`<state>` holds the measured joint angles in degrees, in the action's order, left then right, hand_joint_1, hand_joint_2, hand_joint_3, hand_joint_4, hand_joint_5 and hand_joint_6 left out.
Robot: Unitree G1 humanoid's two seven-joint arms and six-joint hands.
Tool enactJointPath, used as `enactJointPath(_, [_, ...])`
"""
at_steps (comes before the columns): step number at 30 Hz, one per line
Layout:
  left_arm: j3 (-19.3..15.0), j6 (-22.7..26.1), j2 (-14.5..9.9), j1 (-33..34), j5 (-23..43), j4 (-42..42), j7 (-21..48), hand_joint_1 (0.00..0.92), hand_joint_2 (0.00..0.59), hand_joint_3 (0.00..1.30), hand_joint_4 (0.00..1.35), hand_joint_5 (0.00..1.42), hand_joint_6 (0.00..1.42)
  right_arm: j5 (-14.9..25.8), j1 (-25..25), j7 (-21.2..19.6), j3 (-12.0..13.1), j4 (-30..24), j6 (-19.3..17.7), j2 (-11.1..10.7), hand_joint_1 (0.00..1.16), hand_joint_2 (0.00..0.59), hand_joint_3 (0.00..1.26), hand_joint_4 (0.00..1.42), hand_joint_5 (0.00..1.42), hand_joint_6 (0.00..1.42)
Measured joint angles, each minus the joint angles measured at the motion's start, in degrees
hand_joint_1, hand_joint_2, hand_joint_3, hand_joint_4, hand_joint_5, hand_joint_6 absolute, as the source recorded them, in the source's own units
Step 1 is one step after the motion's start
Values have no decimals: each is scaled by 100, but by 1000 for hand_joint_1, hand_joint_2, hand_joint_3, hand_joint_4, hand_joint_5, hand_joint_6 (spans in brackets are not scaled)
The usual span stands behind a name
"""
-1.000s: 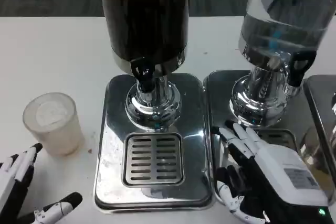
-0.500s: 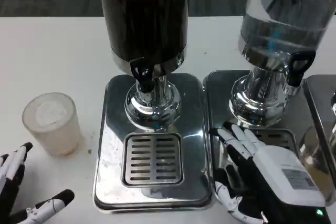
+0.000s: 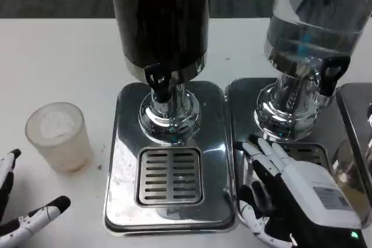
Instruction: Grasp the cup under the faucet to collect the drink, then remove the cup.
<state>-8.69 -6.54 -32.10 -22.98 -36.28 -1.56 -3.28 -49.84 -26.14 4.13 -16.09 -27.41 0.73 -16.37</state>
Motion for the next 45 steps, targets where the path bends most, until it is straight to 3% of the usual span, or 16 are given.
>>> enactJointPath(14, [169, 29, -68, 829, 5, -918, -211, 0, 32, 0, 0, 0, 0, 15, -29, 43, 18, -2, 43, -18, 511, 586, 96, 0, 0, 80])
enactJointPath(24, [461, -332, -151, 1439, 78, -1821, -557, 0, 31, 0, 0, 0, 0, 44, -99, 61, 35, -3, 48, -14, 511, 586, 96, 0, 0, 80])
enactJointPath(45, [782, -534, -337, 2153, 89, -2461, -835, 0, 33, 0, 0, 0, 0, 58, -126, 95, -3, -4, 181, 56, 511, 586, 96, 0, 0, 80])
